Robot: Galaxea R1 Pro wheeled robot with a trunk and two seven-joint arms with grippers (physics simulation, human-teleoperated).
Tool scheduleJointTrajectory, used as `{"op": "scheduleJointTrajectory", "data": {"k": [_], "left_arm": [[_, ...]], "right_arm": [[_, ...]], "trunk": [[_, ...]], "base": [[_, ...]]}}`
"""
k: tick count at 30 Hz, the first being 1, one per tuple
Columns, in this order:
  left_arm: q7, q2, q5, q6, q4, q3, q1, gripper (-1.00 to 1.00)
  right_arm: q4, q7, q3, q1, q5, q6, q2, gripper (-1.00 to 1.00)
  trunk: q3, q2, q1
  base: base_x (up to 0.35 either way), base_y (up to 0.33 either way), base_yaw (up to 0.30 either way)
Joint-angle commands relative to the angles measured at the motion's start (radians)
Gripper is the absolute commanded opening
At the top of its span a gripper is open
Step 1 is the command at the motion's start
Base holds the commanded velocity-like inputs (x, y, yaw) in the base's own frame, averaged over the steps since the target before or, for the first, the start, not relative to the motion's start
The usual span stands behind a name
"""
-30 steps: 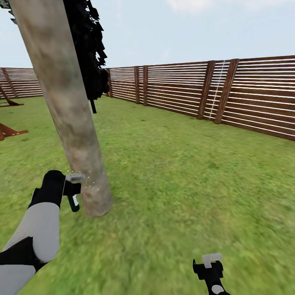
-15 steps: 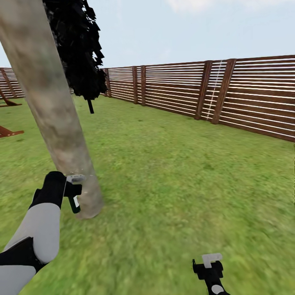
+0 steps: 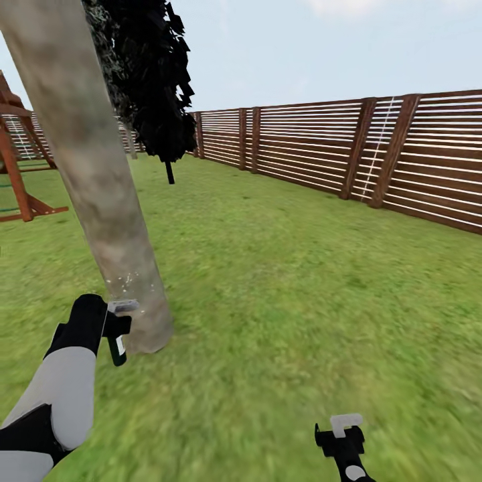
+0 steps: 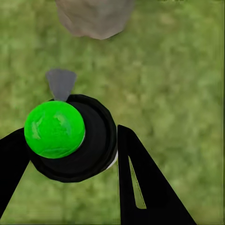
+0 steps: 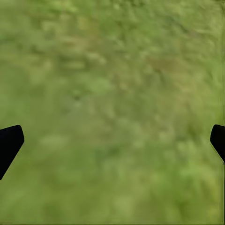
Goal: In the garden, pick up the pesticide atomizer on the floor and spray pesticide onto both trees until each tree trunk is fully covered.
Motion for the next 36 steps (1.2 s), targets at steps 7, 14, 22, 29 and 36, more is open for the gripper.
{"op": "scheduleJointTrajectory", "data": {"k": [7,14,22,29,36], "left_arm": [[-0.008,-0.011,-0.01,0.003,-0.005,0.004,-0.005,-1.0],[-0.01,0.057,-0.005,-0.102,0.007,0.009,0.121,-1.0],[-0.008,0.029,0.001,-0.12,-0.002,0.015,0.133,-1.0],[-0.008,0.037,-0.002,-0.125,0.003,0.022,0.151,-1.0],[-0.008,0.033,0.001,-0.13,0.01,0.023,0.166,-1.0]], "right_arm": [[0.001,-0.003,-0.009,0.0,0.011,-0.003,-0.001,1.0],[0.001,-0.003,-0.008,0.0,0.011,-0.003,0.0,1.0],[0.001,-0.003,-0.008,0.0,0.01,-0.003,0.0,1.0],[0.001,-0.002,-0.008,-0.001,0.01,-0.003,0.0,1.0],[0.001,-0.002,-0.008,0.0,0.01,-0.003,0.0,1.0]], "trunk": [[-0.001,0.0,0.0],[-0.001,0.0,0.0],[-0.001,0.0,0.0],[-0.001,0.0,0.0],[-0.001,0.0,0.0]], "base": [[0.215,-0.217,0.014],[0.224,-0.21,0.016],[0.18,-0.225,0.25],[0.007,-0.273,0.21],[0.087,-0.268,0.006]]}}
